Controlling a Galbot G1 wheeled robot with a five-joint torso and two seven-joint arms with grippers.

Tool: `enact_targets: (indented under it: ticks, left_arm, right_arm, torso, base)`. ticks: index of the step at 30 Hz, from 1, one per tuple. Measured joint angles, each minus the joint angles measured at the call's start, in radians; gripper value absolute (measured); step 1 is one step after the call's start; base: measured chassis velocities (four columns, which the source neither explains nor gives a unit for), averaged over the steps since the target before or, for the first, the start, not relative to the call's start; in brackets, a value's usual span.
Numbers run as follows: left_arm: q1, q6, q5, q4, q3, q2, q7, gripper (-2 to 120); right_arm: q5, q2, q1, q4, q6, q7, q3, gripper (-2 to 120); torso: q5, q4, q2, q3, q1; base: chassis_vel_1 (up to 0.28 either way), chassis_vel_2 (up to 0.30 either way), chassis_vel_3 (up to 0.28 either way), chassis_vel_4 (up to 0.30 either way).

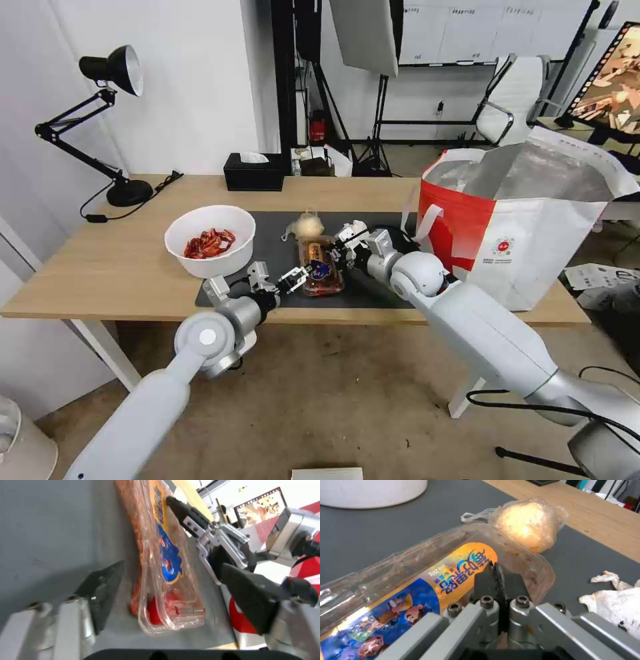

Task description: Pick up the trash from the table and place it into the takeout bag.

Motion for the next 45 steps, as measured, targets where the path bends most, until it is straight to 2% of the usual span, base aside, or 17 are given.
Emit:
enact_targets:
  ticks: [6,9,13,18,22,24,25,27,28,30,32,39,40,41,43,44,45]
  left_arm:
    - [-0.003,0.000,0.000,0.009,0.009,-0.010,0.002,56]
    - [-0.009,-0.002,0.000,0.017,0.015,-0.014,0.005,40]
    - [-0.015,-0.004,0.000,0.022,0.016,-0.015,0.005,30]
    - [-0.019,-0.011,0.001,0.031,0.015,-0.008,0.007,7]
    - [-0.016,-0.016,0.001,0.031,0.014,-0.007,0.010,0]
    - [-0.009,-0.028,0.007,0.029,0.011,-0.007,0.016,0]
    - [-0.009,-0.028,0.007,0.029,0.011,-0.007,0.016,0]
    - [-0.003,-0.035,0.013,0.017,0.003,-0.006,0.018,0]
    - [-0.003,-0.035,0.013,0.017,0.003,-0.006,0.018,0]
    - [0.005,-0.052,0.034,-0.009,-0.012,0.002,0.018,0]
    - [0.009,-0.061,0.047,-0.020,-0.017,0.009,0.020,0]
    - [0.000,-0.100,0.086,-0.051,-0.045,0.033,0.023,0]
    - [-0.022,-0.112,0.092,-0.056,-0.049,0.043,0.023,0]
    - [-0.022,-0.112,0.092,-0.056,-0.049,0.043,0.023,0]
    - [-0.135,-0.140,0.096,-0.062,-0.041,0.079,0.023,0]
    - [-0.135,-0.140,0.096,-0.062,-0.041,0.079,0.023,0]
    - [-0.214,-0.151,0.097,-0.058,-0.016,0.091,0.023,0]
  right_arm:
    - [0.002,0.003,0.000,0.000,0.000,0.006,0.001,0]
    - [0.005,0.003,0.000,0.000,0.000,0.010,0.001,0]
    - [0.007,0.003,0.000,0.003,0.000,0.012,0.001,0]
    - [0.011,0.001,-0.003,0.016,0.000,0.016,0.002,0]
    - [0.041,0.002,-0.011,0.022,0.008,0.034,0.010,0]
    - [0.203,0.008,-0.036,0.052,0.067,0.099,0.041,0]
    - [0.203,0.008,-0.036,0.052,0.067,0.099,0.041,0]
    - [0.371,0.017,-0.076,0.106,0.122,0.171,0.091,8]
    - [0.371,0.017,-0.076,0.106,0.122,0.171,0.091,8]
    - [0.478,0.006,-0.165,0.199,0.221,0.233,0.161,21]
    - [0.484,-0.011,-0.227,0.255,0.263,0.250,0.195,26]
    - [0.403,-0.083,-0.444,0.428,0.335,0.291,0.319,47]
    - [0.371,-0.106,-0.505,0.476,0.337,0.297,0.353,59]
    - [0.371,-0.106,-0.505,0.476,0.337,0.297,0.353,59]
    - [0.279,-0.138,-0.621,0.563,0.331,0.302,0.403,69]
    - [0.279,-0.138,-0.621,0.563,0.331,0.302,0.403,69]
    - [0.235,-0.143,-0.670,0.592,0.321,0.302,0.424,74]
  torso:
    - [0.0000,0.0000,0.000,0.000,0.000]
    - [0.0000,0.0000,0.000,0.000,0.000]
    - [0.0000,0.0000,0.000,0.000,0.000]
    - [0.0000,0.0000,0.000,0.000,0.000]
    - [-0.0001,0.0001,0.000,0.000,0.000]
    - [-0.0001,-0.0001,0.000,0.000,0.000]
    - [-0.0001,-0.0001,0.000,0.000,0.000]
    - [-0.0001,0.0003,0.000,0.000,0.000]
    - [-0.0001,0.0003,0.000,0.000,0.000]
    - [-0.0001,0.0005,0.000,0.000,0.000]
    - [0.0000,0.0003,0.000,0.000,0.000]
    - [0.0002,-0.0006,0.000,0.000,0.000]
    - [-0.0003,-0.0001,0.000,0.000,0.000]
    - [-0.0003,-0.0001,0.000,0.000,0.000]
    - [0.0000,0.0001,0.000,0.000,0.000]
    - [0.0000,0.0001,0.000,0.000,0.000]
    - [0.0001,0.0001,0.000,0.000,0.000]
  base:
    - [0.000,0.000,0.000,0.000]
    - [0.000,0.000,0.000,0.000]
    - [0.000,0.000,0.000,0.000]
    - [0.000,0.000,0.000,0.000]
    - [0.000,0.000,0.000,0.000]
    - [0.000,0.000,0.000,0.000]
    - [0.000,0.000,0.000,0.000]
    - [0.000,0.000,0.000,0.000]
    - [0.000,0.000,0.000,0.000]
    - [0.000,0.000,0.000,0.000]
    - [0.000,0.000,0.000,0.000]
    - [0.000,0.000,0.000,0.000]
    - [0.000,0.000,0.000,0.000]
    - [0.000,0.000,0.000,0.000]
    - [0.000,0.000,0.000,0.000]
    - [0.000,0.000,0.000,0.000]
    - [0.000,0.000,0.000,0.000]
